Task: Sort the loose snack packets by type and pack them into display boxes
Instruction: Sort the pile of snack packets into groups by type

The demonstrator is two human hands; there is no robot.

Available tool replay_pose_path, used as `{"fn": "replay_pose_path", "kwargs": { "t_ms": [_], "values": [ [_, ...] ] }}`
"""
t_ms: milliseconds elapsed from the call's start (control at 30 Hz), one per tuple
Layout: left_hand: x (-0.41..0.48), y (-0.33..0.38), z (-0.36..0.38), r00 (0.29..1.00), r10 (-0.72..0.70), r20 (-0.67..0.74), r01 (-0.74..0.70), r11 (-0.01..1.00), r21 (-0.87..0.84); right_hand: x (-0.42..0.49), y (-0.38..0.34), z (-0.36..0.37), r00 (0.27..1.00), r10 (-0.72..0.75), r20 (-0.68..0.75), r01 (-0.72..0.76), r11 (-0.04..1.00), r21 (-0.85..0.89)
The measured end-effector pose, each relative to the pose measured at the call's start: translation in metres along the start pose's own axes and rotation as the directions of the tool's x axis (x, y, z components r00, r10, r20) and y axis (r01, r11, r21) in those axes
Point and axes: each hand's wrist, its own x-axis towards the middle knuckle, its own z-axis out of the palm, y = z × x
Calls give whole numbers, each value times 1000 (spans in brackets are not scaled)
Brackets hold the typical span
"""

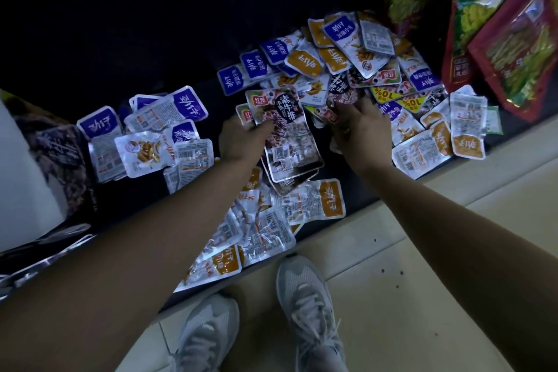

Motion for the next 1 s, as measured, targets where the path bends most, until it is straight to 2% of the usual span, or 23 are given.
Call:
{"fn": "replay_pose_path", "kwargs": {
  "t_ms": [100,200,267,367,433,467,533,600,633,667,767,833,900,933,1000],
  "values": [
    [-1,-1,-5,1000,-20,13,21,1000,-19,-2,1,-5,989,-106,-107,111,993,39],
    [-2,-4,-9,999,-44,2,44,999,-7,-16,-10,-15,979,-138,-149,162,973,163],
    [-2,-9,-11,998,-67,-18,67,998,-8,-32,-22,-23,984,-111,-141,146,951,272],
    [-6,-14,-18,999,-47,-22,48,996,74,-56,-39,-28,992,10,-128,49,891,452],
    [-10,-14,-22,996,-68,57,63,994,84,-67,-49,-31,996,62,-71,-7,803,595],
    [-13,-12,-22,988,-109,108,101,992,73,-70,-53,-31,999,39,-31,-9,761,649],
    [-17,-7,-22,965,-220,143,223,975,-9,-73,-61,-30,998,-54,44,8,712,703],
    [-18,-1,-22,926,-331,183,368,901,-230,-74,-64,-27,991,-92,97,-8,684,729],
    [-19,-1,-23,910,-355,215,409,857,-314,-74,-64,-26,988,-95,119,-25,669,743],
    [-19,-1,-25,902,-354,246,420,852,-313,-73,-63,-26,983,-117,140,-29,657,753],
    [-18,-8,-28,934,-261,244,282,958,-57,-68,-61,-30,954,-237,181,27,671,741],
    [-15,-13,-27,958,-205,202,209,978,-1,-64,-51,-27,966,-199,167,38,742,669],
    [-13,-14,-26,973,-177,151,178,984,5,-59,-34,-17,991,-73,111,20,909,416],
    [-13,-13,-26,977,-170,132,170,985,10,-57,-27,-12,991,-6,132,-27,967,252],
    [-11,-13,-27,979,-170,112,170,985,9,-53,-17,-4,955,85,286,-95,995,21]
  ]
}}
